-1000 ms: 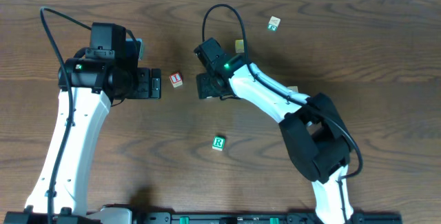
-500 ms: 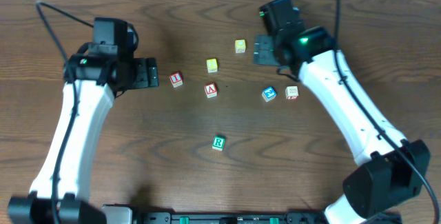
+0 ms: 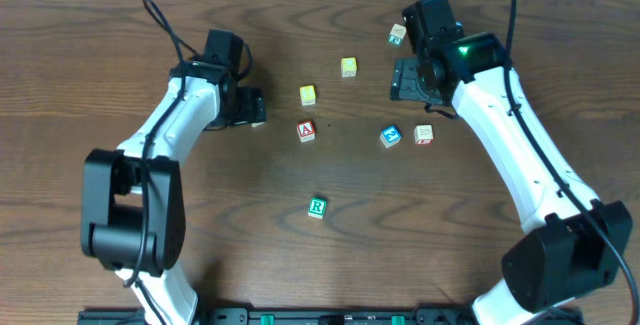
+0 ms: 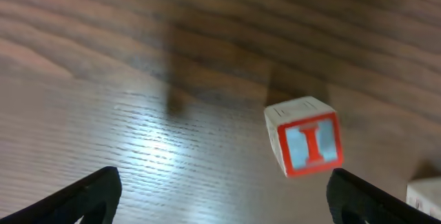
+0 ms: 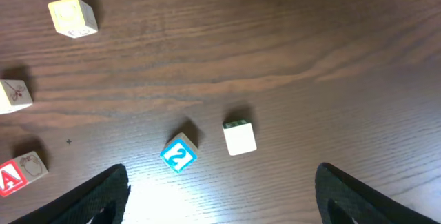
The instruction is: Spell out Ai2
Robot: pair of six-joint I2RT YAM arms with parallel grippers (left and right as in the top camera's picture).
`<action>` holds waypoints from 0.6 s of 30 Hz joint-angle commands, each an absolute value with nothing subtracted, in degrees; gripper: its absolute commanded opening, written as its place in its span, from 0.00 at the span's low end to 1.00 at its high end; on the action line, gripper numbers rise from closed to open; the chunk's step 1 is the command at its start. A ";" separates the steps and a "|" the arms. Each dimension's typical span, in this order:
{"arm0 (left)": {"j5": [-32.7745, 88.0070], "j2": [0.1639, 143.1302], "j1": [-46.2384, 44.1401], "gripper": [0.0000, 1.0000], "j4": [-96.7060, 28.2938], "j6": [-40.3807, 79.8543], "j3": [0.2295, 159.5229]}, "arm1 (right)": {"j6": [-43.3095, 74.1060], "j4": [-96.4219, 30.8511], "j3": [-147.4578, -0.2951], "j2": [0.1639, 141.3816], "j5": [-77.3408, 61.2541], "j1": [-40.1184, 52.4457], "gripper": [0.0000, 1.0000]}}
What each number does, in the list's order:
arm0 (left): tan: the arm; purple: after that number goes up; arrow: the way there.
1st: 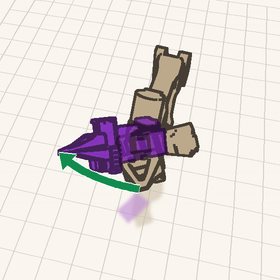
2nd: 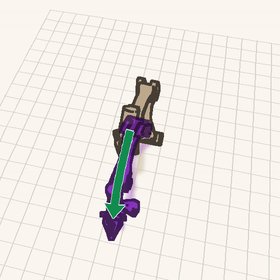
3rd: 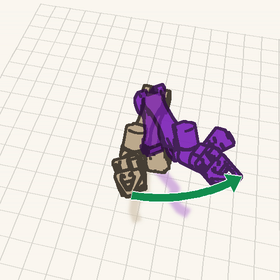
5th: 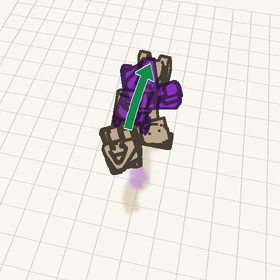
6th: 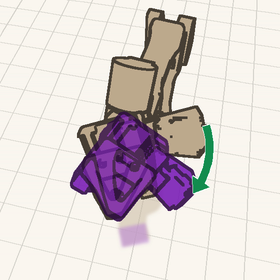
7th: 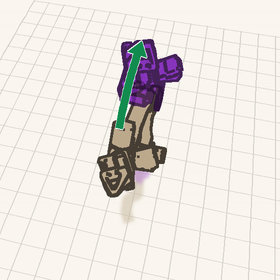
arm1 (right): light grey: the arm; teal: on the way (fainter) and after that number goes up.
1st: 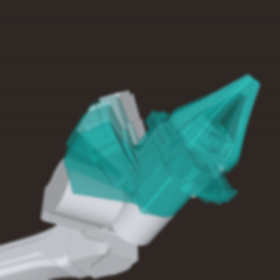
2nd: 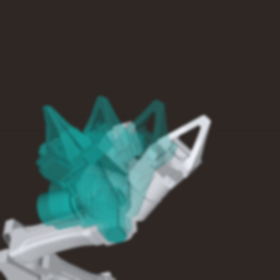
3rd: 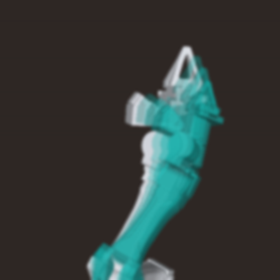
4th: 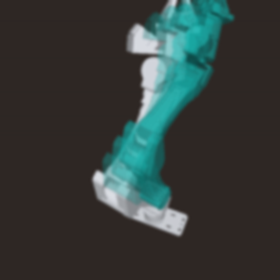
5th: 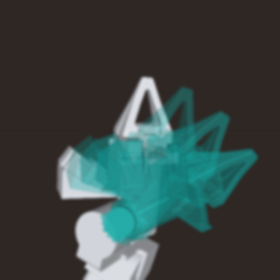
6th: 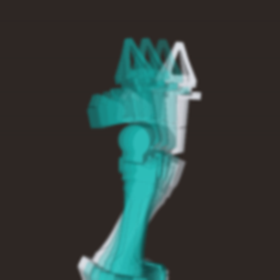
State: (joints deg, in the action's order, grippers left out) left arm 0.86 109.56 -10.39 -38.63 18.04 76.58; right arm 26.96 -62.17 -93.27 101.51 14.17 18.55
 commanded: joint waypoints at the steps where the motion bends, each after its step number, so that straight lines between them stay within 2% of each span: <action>1: 0.49 109.95 -11.90 1.00 -37.52 26.39 76.99 | 27.16 -62.35 -93.27 101.32 14.98 18.28 0.87; 10: -2.74 111.83 -19.25 1.00 -33.76 30.17 76.99 | 27.16 -62.81 -93.27 101.32 14.76 18.28 0.89; 11: -3.33 112.18 -19.40 0.94 -33.76 30.85 76.99 | 27.14 -62.96 -93.27 101.32 14.76 18.28 0.89; 18: -7.55 113.97 -18.65 0.95 -33.63 33.08 76.99 | 27.18 -65.17 -93.27 100.57 14.57 18.28 0.90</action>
State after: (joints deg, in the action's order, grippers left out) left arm -3.79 113.32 -19.25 -33.74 31.44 76.55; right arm 26.96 -65.06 -93.27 101.51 14.13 18.55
